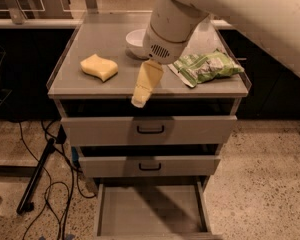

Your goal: Place sponge into bottom drawer

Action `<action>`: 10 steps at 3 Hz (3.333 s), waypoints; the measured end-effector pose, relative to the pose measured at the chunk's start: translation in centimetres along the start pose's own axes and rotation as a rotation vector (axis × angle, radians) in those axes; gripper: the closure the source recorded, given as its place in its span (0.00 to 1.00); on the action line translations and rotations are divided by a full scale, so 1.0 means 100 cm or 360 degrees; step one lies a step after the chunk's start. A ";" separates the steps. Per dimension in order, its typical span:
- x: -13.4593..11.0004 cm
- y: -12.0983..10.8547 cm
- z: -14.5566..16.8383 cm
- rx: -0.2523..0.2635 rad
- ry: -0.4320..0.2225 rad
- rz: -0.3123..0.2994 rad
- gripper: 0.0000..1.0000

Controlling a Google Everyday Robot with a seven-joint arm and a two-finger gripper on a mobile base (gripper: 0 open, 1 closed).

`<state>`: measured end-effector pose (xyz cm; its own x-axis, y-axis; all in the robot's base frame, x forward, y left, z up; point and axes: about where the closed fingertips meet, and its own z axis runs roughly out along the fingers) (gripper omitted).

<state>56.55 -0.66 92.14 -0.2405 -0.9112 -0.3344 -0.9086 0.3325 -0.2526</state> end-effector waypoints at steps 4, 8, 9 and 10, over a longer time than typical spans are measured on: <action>-0.051 -0.047 0.072 -0.0131 -0.0043 -0.0038 0.00; -0.077 -0.050 0.050 -0.0161 -0.0070 -0.0054 0.00; -0.079 -0.050 0.055 -0.0163 -0.0112 -0.0018 0.00; -0.109 -0.085 0.072 -0.0142 -0.0231 0.0111 0.00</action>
Offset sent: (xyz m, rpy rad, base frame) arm 0.0656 0.0508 -0.0241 0.0345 0.0411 0.0591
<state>69.31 8.18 91.35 -0.2580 -0.8398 -0.4777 -0.9198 0.3648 -0.1446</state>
